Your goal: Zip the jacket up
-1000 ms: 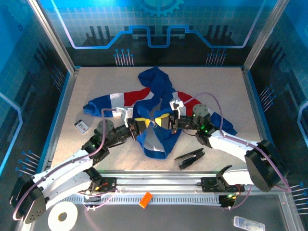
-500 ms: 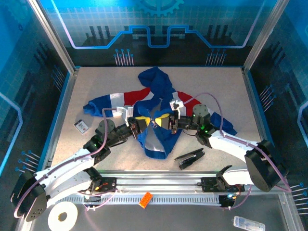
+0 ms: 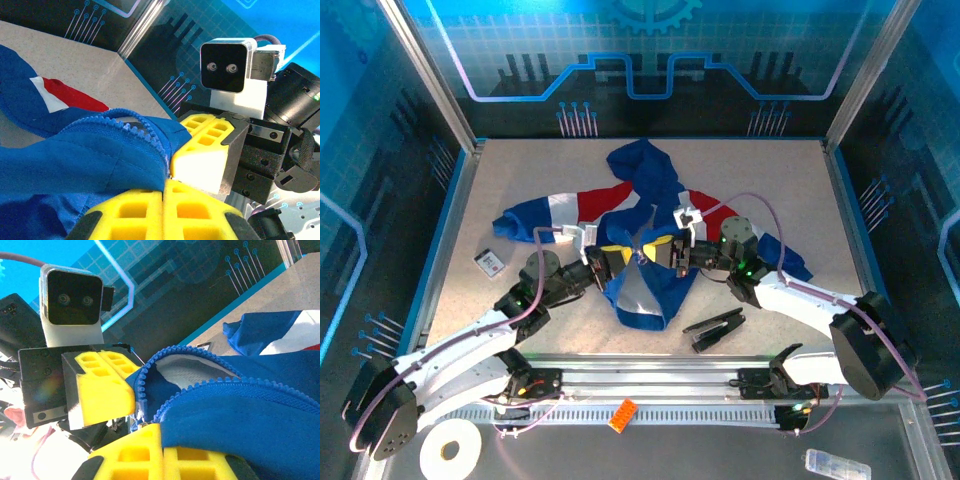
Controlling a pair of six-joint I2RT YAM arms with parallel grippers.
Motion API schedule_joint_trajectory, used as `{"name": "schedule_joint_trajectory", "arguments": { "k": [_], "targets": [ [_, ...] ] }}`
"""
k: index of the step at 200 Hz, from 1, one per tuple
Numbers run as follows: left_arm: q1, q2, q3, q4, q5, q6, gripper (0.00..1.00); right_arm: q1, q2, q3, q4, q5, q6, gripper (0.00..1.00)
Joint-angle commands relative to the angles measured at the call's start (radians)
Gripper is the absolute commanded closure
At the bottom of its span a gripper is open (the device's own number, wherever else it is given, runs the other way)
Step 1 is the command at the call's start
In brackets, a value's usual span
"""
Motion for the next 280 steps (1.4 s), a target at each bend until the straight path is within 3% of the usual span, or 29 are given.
{"name": "schedule_joint_trajectory", "arguments": {
  "k": [1, 142, 280],
  "targets": [
    [-0.009, 0.002, -0.012, 0.049, -0.004, -0.006, 1.00, -0.011, -0.016, -0.003, 0.024, 0.006, -0.012, 1.00],
    [-0.024, 0.042, -0.016, 0.095, -0.008, -0.018, 1.00, -0.007, -0.003, -0.004, 0.043, -0.014, 0.000, 1.00],
    [-0.037, 0.023, -0.027, -0.020, 0.019, 0.033, 1.00, 0.007, -0.016, -0.008, 0.037, 0.006, 0.006, 1.00]
  ]
}}
